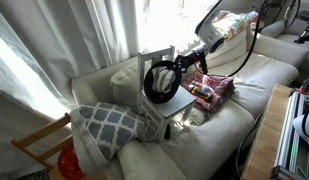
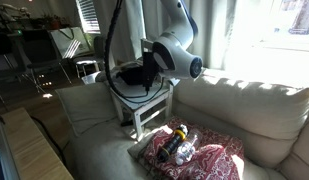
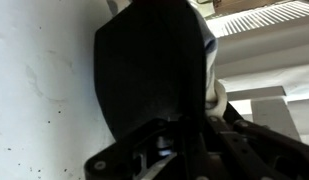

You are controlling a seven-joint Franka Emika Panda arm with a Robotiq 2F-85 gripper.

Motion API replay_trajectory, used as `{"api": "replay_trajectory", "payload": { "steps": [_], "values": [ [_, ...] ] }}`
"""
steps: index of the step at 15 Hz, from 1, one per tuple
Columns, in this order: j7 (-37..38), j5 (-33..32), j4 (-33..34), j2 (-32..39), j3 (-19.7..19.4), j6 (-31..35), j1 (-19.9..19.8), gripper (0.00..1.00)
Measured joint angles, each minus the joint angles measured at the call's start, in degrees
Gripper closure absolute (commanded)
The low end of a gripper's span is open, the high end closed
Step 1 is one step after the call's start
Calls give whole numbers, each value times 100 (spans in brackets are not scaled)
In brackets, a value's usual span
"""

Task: Put the grey towel in the black hat and put the red towel

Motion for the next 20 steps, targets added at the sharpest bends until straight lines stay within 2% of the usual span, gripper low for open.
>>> {"api": "replay_trajectory", "payload": {
  "steps": [4, 8, 12, 20],
  "values": [
    [0, 179, 115, 54, -267, -867, -215, 99],
    [23, 284, 136, 57, -534, -1349, -341, 99],
    [35, 287, 126, 23, -871, -1554, -410, 99],
    [58, 289, -171, -436, -1587, -1549, -673, 99]
  ]
}}
